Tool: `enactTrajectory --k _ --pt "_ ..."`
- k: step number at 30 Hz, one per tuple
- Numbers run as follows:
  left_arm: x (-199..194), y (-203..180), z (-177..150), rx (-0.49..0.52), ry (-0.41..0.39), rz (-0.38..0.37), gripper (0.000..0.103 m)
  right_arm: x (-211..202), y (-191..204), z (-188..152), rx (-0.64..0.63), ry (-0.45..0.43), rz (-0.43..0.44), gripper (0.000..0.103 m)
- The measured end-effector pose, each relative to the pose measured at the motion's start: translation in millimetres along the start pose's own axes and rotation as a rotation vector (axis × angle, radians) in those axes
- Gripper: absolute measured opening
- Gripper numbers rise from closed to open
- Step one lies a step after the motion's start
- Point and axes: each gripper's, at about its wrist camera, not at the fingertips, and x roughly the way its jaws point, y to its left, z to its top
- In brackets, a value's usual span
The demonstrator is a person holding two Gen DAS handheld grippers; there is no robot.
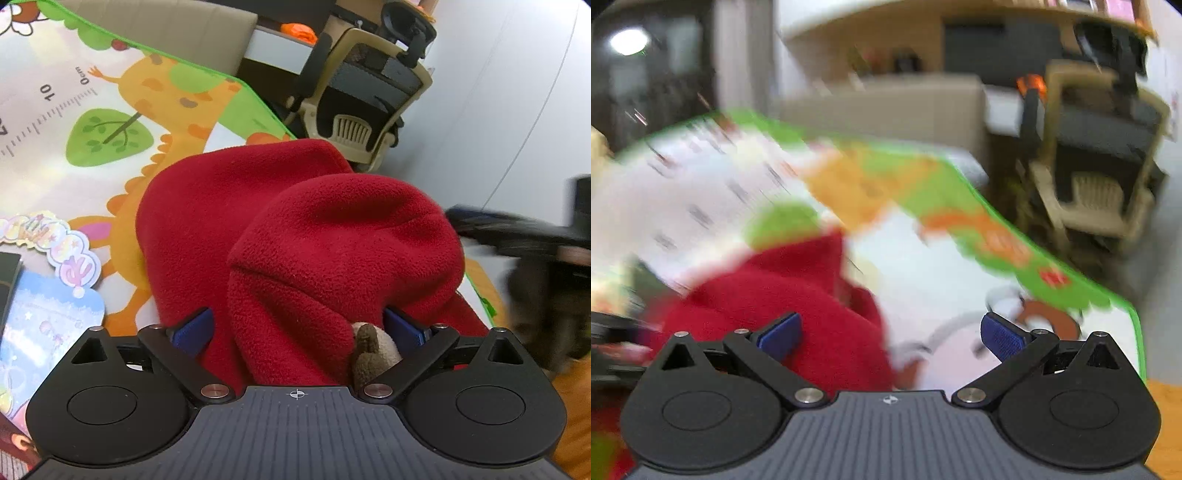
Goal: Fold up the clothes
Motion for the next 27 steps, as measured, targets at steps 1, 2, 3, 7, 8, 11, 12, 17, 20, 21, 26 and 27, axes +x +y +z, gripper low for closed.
enactTrajectory --k 1,2,3,7,8,11,12,17,20,21,26,27 --pt "-3.4 0.3 -0.8 -0.012 -0.004 0.003 0.101 19.4 -2.7 -4.2 0.031 0.034 -0.003 0.103" --pt "-7.8 0.4 -1.6 -0.029 -0.009 0.006 0.100 29.4 -6.8 -6.6 0.079 0.045 0.010 0.103" --pt "-13.0 0.6 -2.9 -0.049 -0.011 0.005 0.100 30.6 -14.2 -8.8 0.129 0.048 0.031 0.103" --pt "-37.6 4.4 -18.2 -0.076 -0.001 -0.024 0.100 16.4 -23.9 -18.2 0.192 0.009 0.053 0.103" --pt "-42.9 6.0 -23.7 -0.067 0.002 -0.023 0.100 7.4 -23.4 -19.9 0.182 -0.015 0.058 0.103" --pt "-48.5 15.9 -36.7 -0.061 0.018 -0.007 0.101 -32.6 -26.6 -20.4 0.146 -0.109 0.152 0.103" --pt "-48.4 19.3 -38.9 -0.065 0.026 -0.002 0.101 -44.5 -24.2 -25.3 0.119 -0.131 0.197 0.103" --pt "-55.2 6.1 -23.7 -0.004 -0.028 0.013 0.100 -67.8 29.1 -69.4 -0.254 -0.095 0.102 0.103" --pt "-69.6 -6.4 -1.1 -0.021 -0.134 -0.105 0.100 -76.1 52.1 -81.7 -0.374 -0.134 -0.001 0.103" --pt "-70.3 -9.1 6.3 -0.044 -0.150 -0.155 0.100 -79.6 57.2 -82.5 -0.394 -0.150 -0.021 0.103" --pt "-34.7 -19.4 35.9 -0.147 -0.105 -0.333 0.100 -108.3 75.8 -71.2 -0.405 -0.241 0.097 0.103" --pt "-22.1 -15.4 39.3 -0.176 -0.084 -0.339 0.100 -114.6 78.7 -69.4 -0.396 -0.256 0.139 0.103"
